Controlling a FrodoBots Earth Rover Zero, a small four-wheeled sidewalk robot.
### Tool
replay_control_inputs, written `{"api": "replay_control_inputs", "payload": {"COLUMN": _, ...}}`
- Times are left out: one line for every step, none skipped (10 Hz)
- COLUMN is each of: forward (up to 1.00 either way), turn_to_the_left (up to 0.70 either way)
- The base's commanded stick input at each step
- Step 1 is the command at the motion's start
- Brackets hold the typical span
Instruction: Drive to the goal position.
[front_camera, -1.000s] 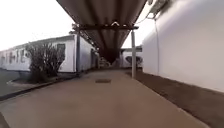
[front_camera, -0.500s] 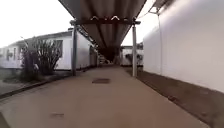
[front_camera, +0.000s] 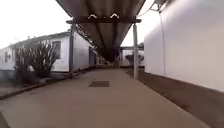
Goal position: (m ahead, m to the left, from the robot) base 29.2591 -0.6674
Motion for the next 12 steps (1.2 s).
{"api": "replay_control_inputs", "payload": {"forward": 0.70, "turn_to_the_left": 0.00}}
{"api": "replay_control_inputs", "payload": {"forward": 0.70, "turn_to_the_left": 0.00}}
{"api": "replay_control_inputs", "payload": {"forward": 0.70, "turn_to_the_left": 0.00}}
{"api": "replay_control_inputs", "payload": {"forward": 0.70, "turn_to_the_left": 0.00}}
{"api": "replay_control_inputs", "payload": {"forward": 0.70, "turn_to_the_left": 0.00}}
{"api": "replay_control_inputs", "payload": {"forward": 0.70, "turn_to_the_left": 0.00}}
{"api": "replay_control_inputs", "payload": {"forward": 0.70, "turn_to_the_left": 0.00}}
{"api": "replay_control_inputs", "payload": {"forward": 0.70, "turn_to_the_left": 0.00}}
{"api": "replay_control_inputs", "payload": {"forward": 0.70, "turn_to_the_left": 0.00}}
{"api": "replay_control_inputs", "payload": {"forward": 0.70, "turn_to_the_left": 0.16}}
{"api": "replay_control_inputs", "payload": {"forward": 0.70, "turn_to_the_left": 0.34}}
{"api": "replay_control_inputs", "payload": {"forward": 0.70, "turn_to_the_left": 0.35}}
